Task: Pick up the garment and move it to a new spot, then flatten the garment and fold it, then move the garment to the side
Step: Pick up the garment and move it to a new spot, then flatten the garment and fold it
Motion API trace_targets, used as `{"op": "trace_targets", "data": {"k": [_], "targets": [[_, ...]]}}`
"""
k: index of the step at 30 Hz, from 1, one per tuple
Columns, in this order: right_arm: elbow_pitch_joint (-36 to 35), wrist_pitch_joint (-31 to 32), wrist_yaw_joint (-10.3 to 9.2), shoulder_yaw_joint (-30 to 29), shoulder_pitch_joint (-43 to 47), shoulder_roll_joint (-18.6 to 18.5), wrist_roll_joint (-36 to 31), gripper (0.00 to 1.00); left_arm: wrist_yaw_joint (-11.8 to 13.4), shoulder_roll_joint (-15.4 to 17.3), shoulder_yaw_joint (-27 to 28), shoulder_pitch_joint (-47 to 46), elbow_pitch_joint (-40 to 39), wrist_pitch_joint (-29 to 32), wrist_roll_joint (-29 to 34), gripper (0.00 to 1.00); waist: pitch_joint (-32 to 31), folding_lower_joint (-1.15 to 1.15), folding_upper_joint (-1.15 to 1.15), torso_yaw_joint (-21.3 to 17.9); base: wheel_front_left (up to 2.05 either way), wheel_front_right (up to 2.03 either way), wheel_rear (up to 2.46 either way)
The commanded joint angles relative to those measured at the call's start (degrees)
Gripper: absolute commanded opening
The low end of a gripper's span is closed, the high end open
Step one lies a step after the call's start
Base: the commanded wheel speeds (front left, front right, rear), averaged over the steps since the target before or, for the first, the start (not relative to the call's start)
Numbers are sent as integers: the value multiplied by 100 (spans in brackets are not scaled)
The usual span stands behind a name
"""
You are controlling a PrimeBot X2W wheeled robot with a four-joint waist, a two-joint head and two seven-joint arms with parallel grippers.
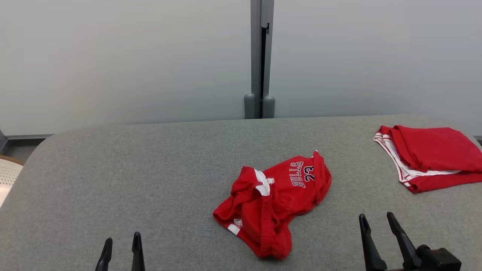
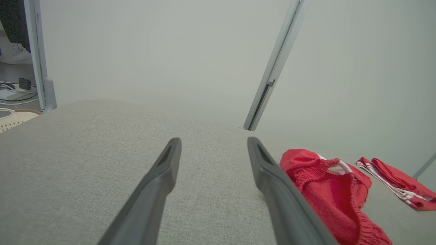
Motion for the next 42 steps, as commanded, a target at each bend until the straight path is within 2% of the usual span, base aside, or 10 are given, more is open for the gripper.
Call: {"op": "trace_targets", "data": {"k": [1,5,12,17,20,25,32,42], "targets": [[39,-5,-3,-21,108,5,27,100,-30,13,90,164,-52,-5,110,100,-167,0,0,150,0,0,0],[86,-5,-3,-78,300,23,62,100,-31,-40,382,494,-272,-7,478,100,-262,0,0,236,0,0,0],[114,-4,-3,-118,368,9,80,100,101,-42,256,546,-491,-6,738,100,-295,0,0,298,0,0,0],[133,-5,-3,-114,360,7,44,100,48,-36,52,522,-559,-7,1681,100,-297,0,0,282,0,0,0],[122,-5,-3,-63,369,2,-16,100,76,-36,0,515,-567,-7,1984,100,-293,0,0,271,0,0,0],[73,-5,-3,160,398,-148,-370,100,123,-41,-24,559,-450,-7,2085,100,-300,0,0,238,0,0,0],[23,-5,-3,187,458,-123,-541,100,253,-43,-78,580,-351,-7,2064,100,-292,0,0,214,0,0,0],[3,-5,-3,119,446,-50,-529,100,184,-43,-120,489,-271,-7,2168,100,-254,0,0,196,0,0,0]]}}
